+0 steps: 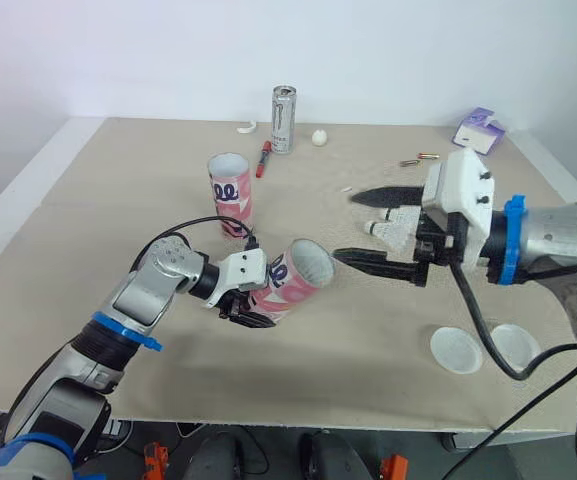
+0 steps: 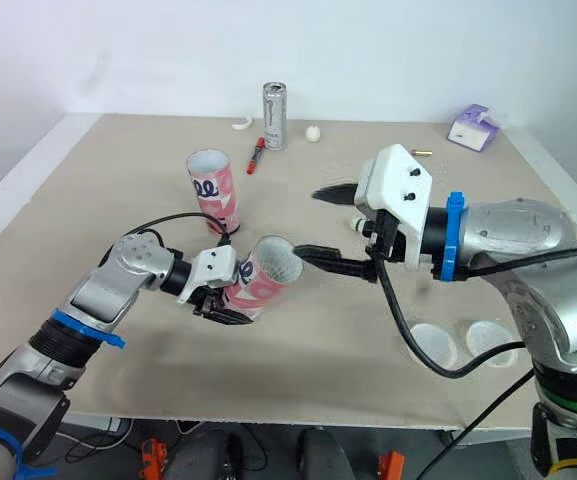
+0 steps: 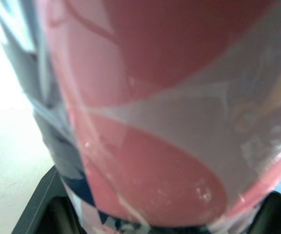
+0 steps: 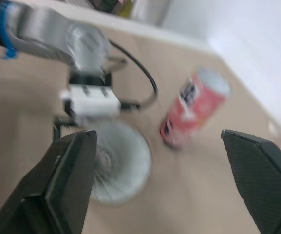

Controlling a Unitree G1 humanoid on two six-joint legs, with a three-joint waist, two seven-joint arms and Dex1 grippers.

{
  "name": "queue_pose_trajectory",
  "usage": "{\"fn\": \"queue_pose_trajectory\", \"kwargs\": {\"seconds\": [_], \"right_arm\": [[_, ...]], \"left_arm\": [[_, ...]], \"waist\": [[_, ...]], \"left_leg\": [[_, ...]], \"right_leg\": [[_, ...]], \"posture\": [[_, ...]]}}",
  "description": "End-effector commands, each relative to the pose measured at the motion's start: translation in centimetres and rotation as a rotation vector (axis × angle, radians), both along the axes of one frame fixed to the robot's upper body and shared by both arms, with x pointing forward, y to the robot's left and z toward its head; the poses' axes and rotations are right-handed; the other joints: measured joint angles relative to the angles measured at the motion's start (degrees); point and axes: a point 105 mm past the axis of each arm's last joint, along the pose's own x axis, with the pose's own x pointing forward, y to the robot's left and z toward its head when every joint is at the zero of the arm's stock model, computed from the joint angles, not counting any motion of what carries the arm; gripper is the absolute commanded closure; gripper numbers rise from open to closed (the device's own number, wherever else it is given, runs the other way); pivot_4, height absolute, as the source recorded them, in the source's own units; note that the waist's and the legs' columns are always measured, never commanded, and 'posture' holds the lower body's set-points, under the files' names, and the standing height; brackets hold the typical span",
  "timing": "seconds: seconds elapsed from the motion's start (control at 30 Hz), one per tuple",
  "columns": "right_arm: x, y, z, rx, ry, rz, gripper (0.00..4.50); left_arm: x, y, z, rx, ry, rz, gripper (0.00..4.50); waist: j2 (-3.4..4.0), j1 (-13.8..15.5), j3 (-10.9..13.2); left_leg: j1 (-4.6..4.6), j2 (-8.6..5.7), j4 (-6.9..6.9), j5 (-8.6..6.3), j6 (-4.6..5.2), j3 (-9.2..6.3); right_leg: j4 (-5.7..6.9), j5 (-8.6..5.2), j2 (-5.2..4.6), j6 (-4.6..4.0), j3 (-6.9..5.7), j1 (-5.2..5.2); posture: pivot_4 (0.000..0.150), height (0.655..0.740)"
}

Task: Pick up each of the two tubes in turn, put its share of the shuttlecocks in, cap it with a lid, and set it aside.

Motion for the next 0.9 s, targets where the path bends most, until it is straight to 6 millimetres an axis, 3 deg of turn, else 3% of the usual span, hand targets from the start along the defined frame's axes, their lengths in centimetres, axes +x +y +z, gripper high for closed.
{"fn": "queue_pose_trajectory", "kwargs": {"seconds": [0.03, 0.13, 0.17, 0.2, 0.23, 0.57, 0.9], "right_arm": [[-0.5, 0.9, 0.4, -0.065, -0.03, 0.083, 2.27], [-0.2, 2.1, -0.3, -0.15, -0.025, 0.152, 3.04], [0.0, 2.6, -0.3, -0.175, -0.035, 0.175, 3.92], [0.3, 3.2, -0.5, -0.211, -0.05, 0.197, 4.32], [0.7, 3.7, -0.7, -0.254, -0.06, 0.22, 4.43], [2.7, 6.8, -3.6, -0.486, -0.057, 0.339, 4.43], [3.7, 9.9, -6.7, -0.641, 0.073, 0.403, 4.43]], "left_arm": [[-0.4, -0.4, -0.5, 0.018, 0.018, -0.026, 1.49], [-0.4, -0.4, -0.5, 0.016, 0.017, -0.027, 1.49], [-0.4, -0.4, -0.5, 0.017, 0.016, -0.027, 1.49], [-0.4, -0.5, -0.5, 0.016, 0.016, -0.026, 1.49], [-0.4, -0.5, -0.5, 0.015, 0.015, -0.026, 1.49], [-0.5, -0.9, -0.5, 0.007, 0.013, -0.032, 1.49], [-0.5, -1.1, -0.6, 0.003, 0.012, -0.034, 1.49]], "waist": [[0.0, 0.0, 0.0], [0.01, 0.0, 0.0], [0.0, 0.1, 0.0], [0.0, 0.1, 0.0], [0.01, 0.0, 0.0], [0.03, 0.1, 0.0], [0.02, -0.1, 0.0]], "left_leg": [[-0.01, 0.0, -0.01, 0.0, 0.01, -0.02], [-0.02, 0.0, 0.0, 0.0, 0.01, 0.01], [-0.06, 0.0, 0.02, 0.0, 0.0, -0.02], [-0.11, -0.01, 0.05, 0.0, 0.01, -0.08], [-0.14, -0.01, 0.06, 0.0, 0.01, -0.01], [-0.38, -0.07, 0.21, 0.0, 0.01, -0.01], [-0.29, 0.14, 0.37, 0.04, -0.03, -0.03]], "right_leg": [[0.0, 0.01, 0.01, 0.04, -0.01, -0.01], [0.0, -0.04, 0.01, 0.29, 0.0, -0.04], [-0.01, -0.05, 0.0, 0.25, -0.01, -0.03], [0.0, -0.05, -0.01, 0.24, -0.04, -0.03], [-0.01, -0.02, -0.04, 0.21, -0.02, -0.08], [0.01, 0.16, -0.08, 0.27, -0.06, -0.24], [0.1, 0.3, 0.04, -0.11, -0.24, -0.19]], "posture": [[0.15, 0.74], [0.15, 0.74], [0.15, 0.74], [0.15, 0.74], [0.15, 0.74], [0.15, 0.74], [0.15, 0.74]]}}
